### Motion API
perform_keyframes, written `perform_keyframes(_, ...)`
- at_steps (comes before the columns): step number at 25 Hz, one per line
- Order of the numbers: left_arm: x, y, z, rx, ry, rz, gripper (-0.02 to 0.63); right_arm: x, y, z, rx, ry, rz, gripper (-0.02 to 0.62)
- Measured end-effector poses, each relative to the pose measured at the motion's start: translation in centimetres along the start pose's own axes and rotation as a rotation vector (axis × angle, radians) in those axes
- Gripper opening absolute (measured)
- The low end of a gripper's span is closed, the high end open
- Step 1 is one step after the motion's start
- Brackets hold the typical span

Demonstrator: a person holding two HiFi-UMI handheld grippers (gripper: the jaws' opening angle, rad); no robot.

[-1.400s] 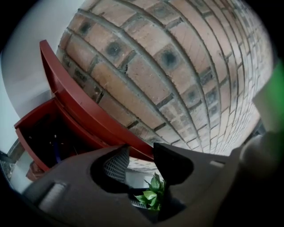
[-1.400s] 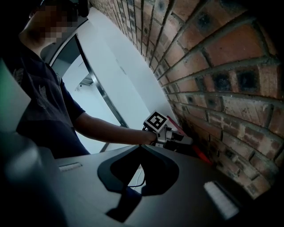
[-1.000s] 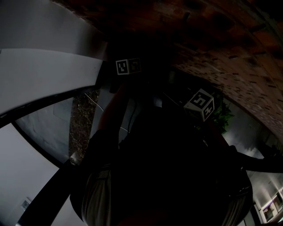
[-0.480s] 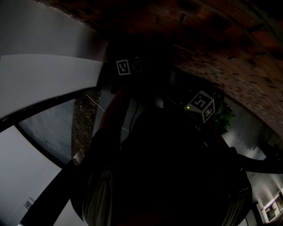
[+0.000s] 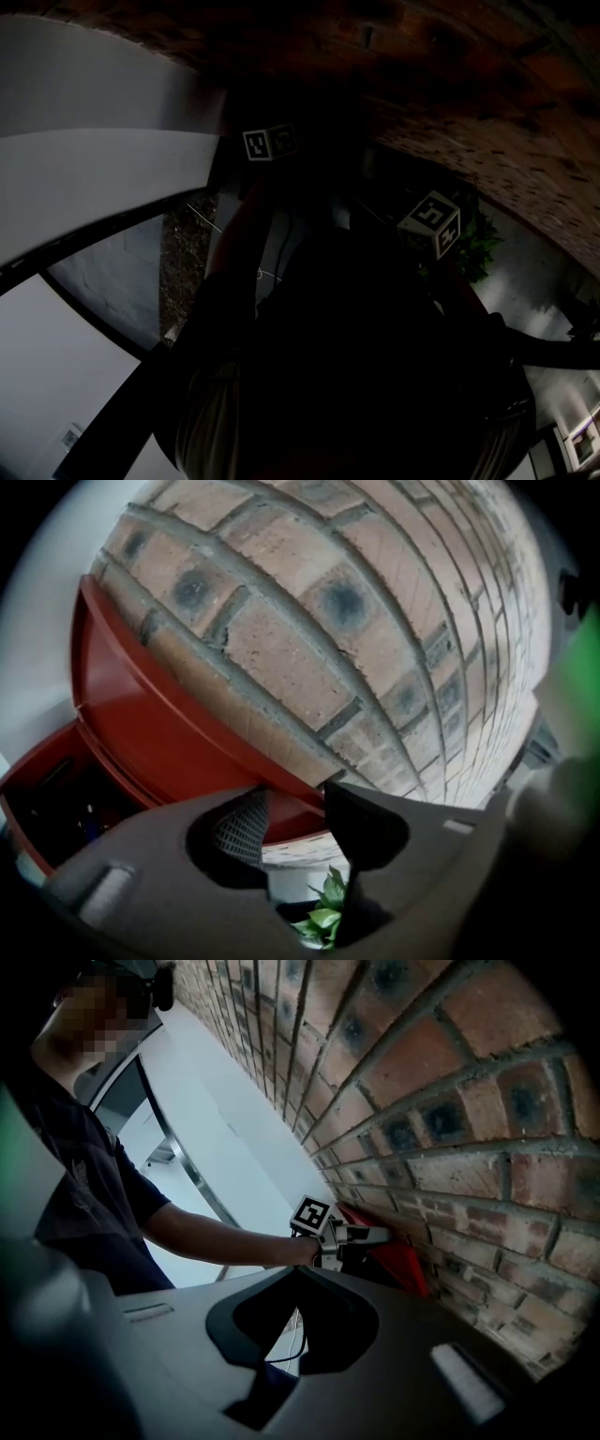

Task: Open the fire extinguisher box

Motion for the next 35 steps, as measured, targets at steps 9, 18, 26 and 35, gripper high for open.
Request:
perform_keyframes(9, 0.4, 0.1, 0.1, 0.025, -0.081, 0.086, 0.199, -0.1, 0.1, -0.5, 0.025, 0.040, 0.039, 0.002)
perform_keyframes(18, 0.8, 0.5, 0.3, 0.084, -0.247, 0.309, 0.227, -0.2, 0.6, -1.1, 0.022, 0.041, 0.043, 0.002)
perform_keyframes(26, 1.5, 0.9, 0.8, 0.212, -0.280, 0.416, 0.230, -0.2, 0.5, -1.0, 0.027, 0.027, 0.041, 0.002)
perform_keyframes(35, 0.3, 0.7, 1.0, 0.235, -0.266, 0.384, 0.229, 0.0, 0.6, -1.5, 0.021, 0.029, 0.043, 0.002)
Point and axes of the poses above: the fingertips, and each gripper's own axes: z forward along the fingers, y to its right, x out of its top, the point moved 8 cm from there along -z, backward along the fingers, and after that the axes turned 14 degrees about -y, right-handed, at the moved point
